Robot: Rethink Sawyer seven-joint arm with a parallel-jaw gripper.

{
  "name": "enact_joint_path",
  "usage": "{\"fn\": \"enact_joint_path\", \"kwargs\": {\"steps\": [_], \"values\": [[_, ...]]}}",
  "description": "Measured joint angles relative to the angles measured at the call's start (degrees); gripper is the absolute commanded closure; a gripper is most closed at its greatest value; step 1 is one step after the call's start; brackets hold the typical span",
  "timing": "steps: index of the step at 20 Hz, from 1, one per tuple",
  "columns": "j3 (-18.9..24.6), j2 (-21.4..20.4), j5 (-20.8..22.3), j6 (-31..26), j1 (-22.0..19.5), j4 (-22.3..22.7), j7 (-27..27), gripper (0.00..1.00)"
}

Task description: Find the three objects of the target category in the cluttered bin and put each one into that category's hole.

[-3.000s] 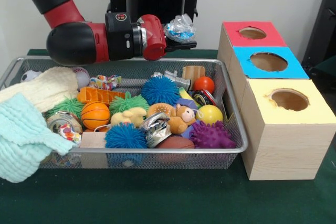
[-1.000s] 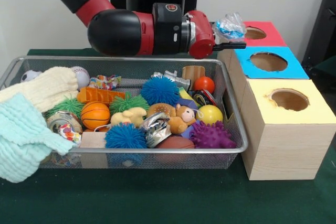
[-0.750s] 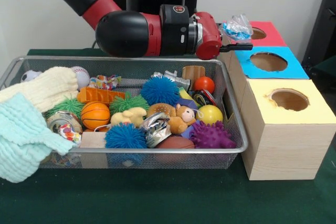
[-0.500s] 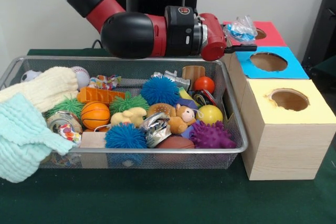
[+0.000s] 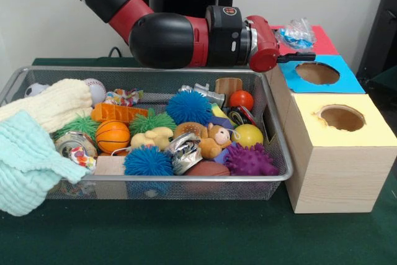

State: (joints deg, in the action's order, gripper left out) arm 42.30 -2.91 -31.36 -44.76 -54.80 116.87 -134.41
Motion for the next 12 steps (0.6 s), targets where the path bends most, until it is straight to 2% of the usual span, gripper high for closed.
{"fn": "enact_joint_path", "kwargs": {"steps": [12], "values": [[0.3,-0.5,0.0,-0.1,2.7,-2.4,0.0,0.0]]}}
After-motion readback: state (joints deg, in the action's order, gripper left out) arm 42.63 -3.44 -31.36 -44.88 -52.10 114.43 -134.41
